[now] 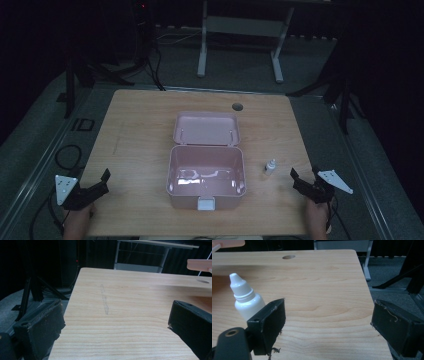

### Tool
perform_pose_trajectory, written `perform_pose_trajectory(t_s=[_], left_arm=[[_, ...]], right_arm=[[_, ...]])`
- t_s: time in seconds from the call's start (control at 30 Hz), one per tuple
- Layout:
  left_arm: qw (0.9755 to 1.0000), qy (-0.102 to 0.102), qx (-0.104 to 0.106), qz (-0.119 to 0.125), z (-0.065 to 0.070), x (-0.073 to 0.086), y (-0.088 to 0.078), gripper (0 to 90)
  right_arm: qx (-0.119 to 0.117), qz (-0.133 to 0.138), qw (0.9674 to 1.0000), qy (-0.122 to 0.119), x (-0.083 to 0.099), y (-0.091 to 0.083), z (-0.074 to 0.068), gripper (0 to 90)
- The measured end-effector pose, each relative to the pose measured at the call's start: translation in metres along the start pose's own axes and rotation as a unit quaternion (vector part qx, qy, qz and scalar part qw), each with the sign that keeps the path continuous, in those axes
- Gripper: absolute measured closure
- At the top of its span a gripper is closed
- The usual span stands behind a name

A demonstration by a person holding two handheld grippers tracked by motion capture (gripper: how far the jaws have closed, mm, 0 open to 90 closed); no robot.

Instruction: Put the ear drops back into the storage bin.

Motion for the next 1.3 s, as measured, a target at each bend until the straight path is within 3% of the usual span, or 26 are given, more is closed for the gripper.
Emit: perform_pose_trajectory(t_s=[0.4,0.57,0.77,0.83,0.97,1.0,1.03,1.1,1.13,1.17,1.3], left_arm=[[1.0,-0.001,0.001,0.0,0.0,0.0,0.0,0.5],[1.0,0.001,0.001,0.0,0.0,0.0,0.0,0.5],[1.0,0.0,0.001,0.0,0.0,0.0,0.0,0.5],[1.0,0.001,0.001,0.0,0.0,0.0,0.0,0.4],[1.0,0.001,0.001,0.0,0.0,0.0,0.0,0.5],[1.0,0.001,0.001,0.0,0.0,0.0,0.0,0.4],[1.0,0.001,0.001,0.0,0.0,0.0,0.0,0.5],[1.0,0.001,0.001,-0.001,0.0,0.0,0.0,0.5],[1.0,0.001,0.001,-0.001,0.0,0.0,0.0,0.4],[1.0,0.001,0.001,0.0,0.0,0.0,0.0,0.5],[1.0,0.002,0.001,0.0,0.0,0.0,0.0,0.5]], right_arm=[[0.003,-0.034,0.9994,-0.005,0.005,0.006,-0.002,12.9],[-0.032,-0.068,0.9969,-0.022,0.009,0.01,-0.007,12.8],[-0.03,-0.101,0.9939,-0.035,0.009,0.01,-0.005,13.0],[-0.031,-0.123,0.9909,-0.045,0.009,0.008,-0.006,13.0],[-0.048,-0.162,0.985,-0.034,0.011,0.005,-0.008,12.9],[-0.048,-0.162,0.985,-0.034,0.011,0.005,-0.008,12.9],[-0.058,-0.18,0.9816,-0.028,0.012,0.004,-0.009,12.7],[-0.063,-0.196,0.9781,-0.032,0.012,0.004,-0.009,12.6],[-0.063,-0.196,0.9781,-0.032,0.012,0.004,-0.009,12.6],[-0.065,-0.213,0.9744,-0.033,0.013,0.004,-0.009,12.6],[-0.072,-0.247,0.9654,-0.04,0.017,0.004,-0.011,12.5]])
Point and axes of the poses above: each handheld gripper's, and its own axes: y roughly forward along the jaws, x roughly out of its underside, z roughly to its right, the point moved 9 cm from there along y, roughly forward along the jaws, and after that the axes turned 4 degrees about -z, right-handed, at the moved point
